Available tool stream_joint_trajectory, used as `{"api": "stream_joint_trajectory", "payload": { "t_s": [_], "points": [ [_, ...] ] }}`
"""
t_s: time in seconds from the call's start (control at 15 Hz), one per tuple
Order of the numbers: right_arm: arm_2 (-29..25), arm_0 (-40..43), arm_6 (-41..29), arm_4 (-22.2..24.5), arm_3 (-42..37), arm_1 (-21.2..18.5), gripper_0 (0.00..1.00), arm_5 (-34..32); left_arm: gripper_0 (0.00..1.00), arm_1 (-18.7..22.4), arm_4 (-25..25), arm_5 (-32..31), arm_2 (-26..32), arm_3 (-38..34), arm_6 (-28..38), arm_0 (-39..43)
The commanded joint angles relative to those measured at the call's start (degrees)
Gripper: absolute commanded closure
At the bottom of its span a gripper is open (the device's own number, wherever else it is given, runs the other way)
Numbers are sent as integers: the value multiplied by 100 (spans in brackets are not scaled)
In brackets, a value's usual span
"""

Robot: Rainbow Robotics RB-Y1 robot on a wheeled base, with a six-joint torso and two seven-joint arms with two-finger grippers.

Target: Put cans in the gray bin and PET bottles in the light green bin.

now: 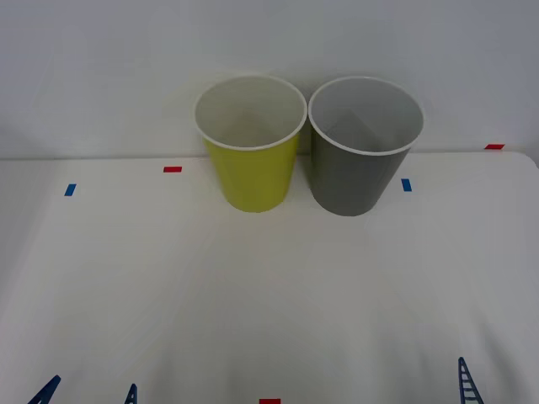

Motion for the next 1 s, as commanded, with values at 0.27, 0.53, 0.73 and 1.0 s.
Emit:
{"api": "stream_joint_trajectory", "payload": {
  "t_s": [0.27,0.53,0.73,1.0],
  "points": [
    [121,337,212,-384,10,-159,0,-279,0,0,0,0,0,0,0,0],
    [165,329,203,-499,10,-159,0,-349,0,0,0,0,0,0,0,0],
    [165,329,203,-499,10,-159,0,-349,0,0,0,0,0,0,0,0],
    [165,329,203,-499,10,-159,0,-349,0,0,0,0,0,0,0,0]
  ]
}}
